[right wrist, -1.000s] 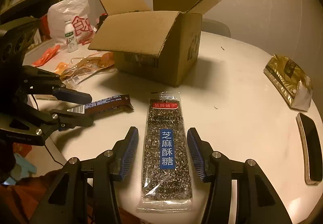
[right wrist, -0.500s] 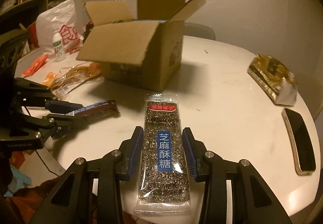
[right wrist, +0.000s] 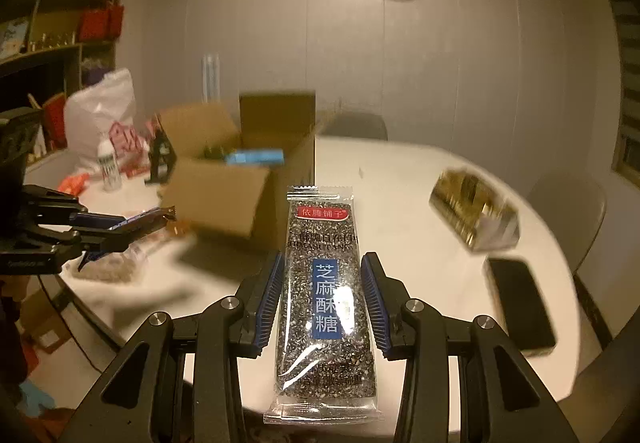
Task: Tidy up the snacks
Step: 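Lower the sesame bar into the box with the right tool while the left tool lowers the chocolate bar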
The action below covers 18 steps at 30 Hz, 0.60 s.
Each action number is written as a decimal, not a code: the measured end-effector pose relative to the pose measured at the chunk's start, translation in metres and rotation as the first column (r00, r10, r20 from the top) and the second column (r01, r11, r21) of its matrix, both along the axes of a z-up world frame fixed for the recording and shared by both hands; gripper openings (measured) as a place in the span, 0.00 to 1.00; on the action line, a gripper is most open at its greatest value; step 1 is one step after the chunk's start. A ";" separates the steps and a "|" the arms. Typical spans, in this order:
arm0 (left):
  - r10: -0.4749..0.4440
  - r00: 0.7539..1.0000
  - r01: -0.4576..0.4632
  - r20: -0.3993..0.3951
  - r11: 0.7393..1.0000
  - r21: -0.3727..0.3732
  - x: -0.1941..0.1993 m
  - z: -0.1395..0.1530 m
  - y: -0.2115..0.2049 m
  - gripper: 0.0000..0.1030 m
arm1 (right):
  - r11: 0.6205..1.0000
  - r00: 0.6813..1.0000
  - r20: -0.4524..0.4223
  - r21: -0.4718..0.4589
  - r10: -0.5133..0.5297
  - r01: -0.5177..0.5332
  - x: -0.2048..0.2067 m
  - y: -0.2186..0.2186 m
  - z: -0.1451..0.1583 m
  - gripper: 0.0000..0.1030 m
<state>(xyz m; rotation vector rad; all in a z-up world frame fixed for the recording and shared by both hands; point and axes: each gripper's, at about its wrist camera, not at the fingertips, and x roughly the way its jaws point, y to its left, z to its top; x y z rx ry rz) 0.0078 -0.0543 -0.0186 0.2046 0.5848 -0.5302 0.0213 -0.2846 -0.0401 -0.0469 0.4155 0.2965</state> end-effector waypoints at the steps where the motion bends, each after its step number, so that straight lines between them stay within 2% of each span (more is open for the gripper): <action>1: 0.004 1.000 -0.004 0.011 1.000 -0.003 0.002 0.006 0.002 0.16 | 1.000 1.000 0.024 -0.001 0.002 -0.002 -0.003 0.001 0.008 0.34; 7: 0.038 0.997 -0.037 0.069 0.999 -0.013 0.025 0.043 0.011 0.16 | 0.996 0.990 0.112 -0.016 0.086 -0.085 0.009 0.020 0.053 0.34; 10: 0.063 0.993 -0.061 0.098 0.998 -0.021 0.039 0.061 0.019 0.16 | 0.990 0.984 0.114 -0.027 0.139 -0.136 0.030 0.039 0.072 0.34; 14: 0.077 0.992 -0.075 0.098 0.997 -0.024 0.060 0.076 0.028 0.16 | 0.980 0.979 0.036 -0.012 0.201 -0.201 0.082 0.065 0.089 0.34; 18: 0.077 0.994 -0.078 0.081 0.997 -0.001 0.085 0.081 0.030 0.16 | 0.974 0.970 -0.093 -0.007 0.224 -0.226 0.138 0.091 0.090 0.34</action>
